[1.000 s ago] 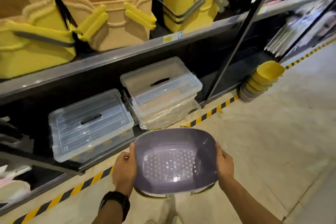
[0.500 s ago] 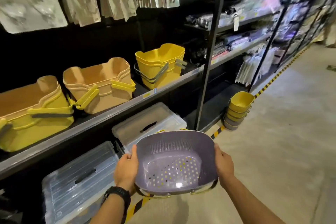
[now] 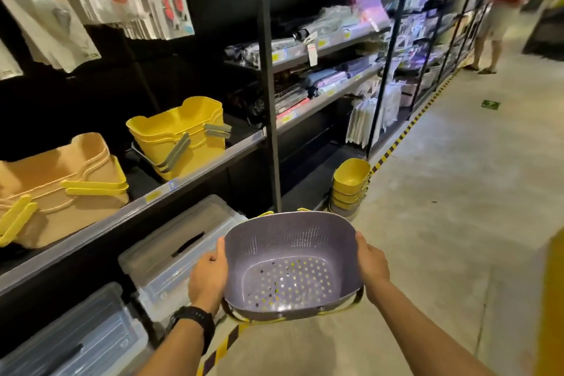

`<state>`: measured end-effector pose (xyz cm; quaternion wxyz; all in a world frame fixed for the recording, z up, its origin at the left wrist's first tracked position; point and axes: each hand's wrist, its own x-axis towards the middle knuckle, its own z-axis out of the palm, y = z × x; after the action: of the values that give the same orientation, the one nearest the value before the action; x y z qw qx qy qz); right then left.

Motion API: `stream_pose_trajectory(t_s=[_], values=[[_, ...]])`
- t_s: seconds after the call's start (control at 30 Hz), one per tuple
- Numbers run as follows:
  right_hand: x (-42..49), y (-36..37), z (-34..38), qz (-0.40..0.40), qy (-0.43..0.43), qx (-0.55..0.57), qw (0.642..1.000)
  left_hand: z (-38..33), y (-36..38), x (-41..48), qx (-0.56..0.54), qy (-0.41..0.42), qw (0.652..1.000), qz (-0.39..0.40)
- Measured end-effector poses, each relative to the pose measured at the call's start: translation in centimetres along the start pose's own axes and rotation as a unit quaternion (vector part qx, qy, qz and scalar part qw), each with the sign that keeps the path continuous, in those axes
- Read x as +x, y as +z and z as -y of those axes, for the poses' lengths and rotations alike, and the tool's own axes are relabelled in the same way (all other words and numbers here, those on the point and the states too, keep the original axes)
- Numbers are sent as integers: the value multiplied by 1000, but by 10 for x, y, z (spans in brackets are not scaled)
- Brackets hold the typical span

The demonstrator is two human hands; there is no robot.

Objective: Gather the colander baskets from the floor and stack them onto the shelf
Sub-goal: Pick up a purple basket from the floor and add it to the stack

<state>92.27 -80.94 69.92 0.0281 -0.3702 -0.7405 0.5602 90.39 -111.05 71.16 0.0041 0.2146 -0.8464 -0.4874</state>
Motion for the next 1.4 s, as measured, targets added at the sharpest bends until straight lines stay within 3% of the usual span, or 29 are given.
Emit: stream_pose_trajectory(t_s=[0.83, 1.03, 1.4], values=[[295, -129, 73, -127, 81, 59, 987, -218, 312, 153, 72, 66, 992, 78], [395, -159, 87, -112, 87, 73, 987, -261, 403, 183, 87, 59, 992, 63], [577, -203, 144, -63, 73, -2, 995, -337, 539, 233, 68, -11, 997, 17]])
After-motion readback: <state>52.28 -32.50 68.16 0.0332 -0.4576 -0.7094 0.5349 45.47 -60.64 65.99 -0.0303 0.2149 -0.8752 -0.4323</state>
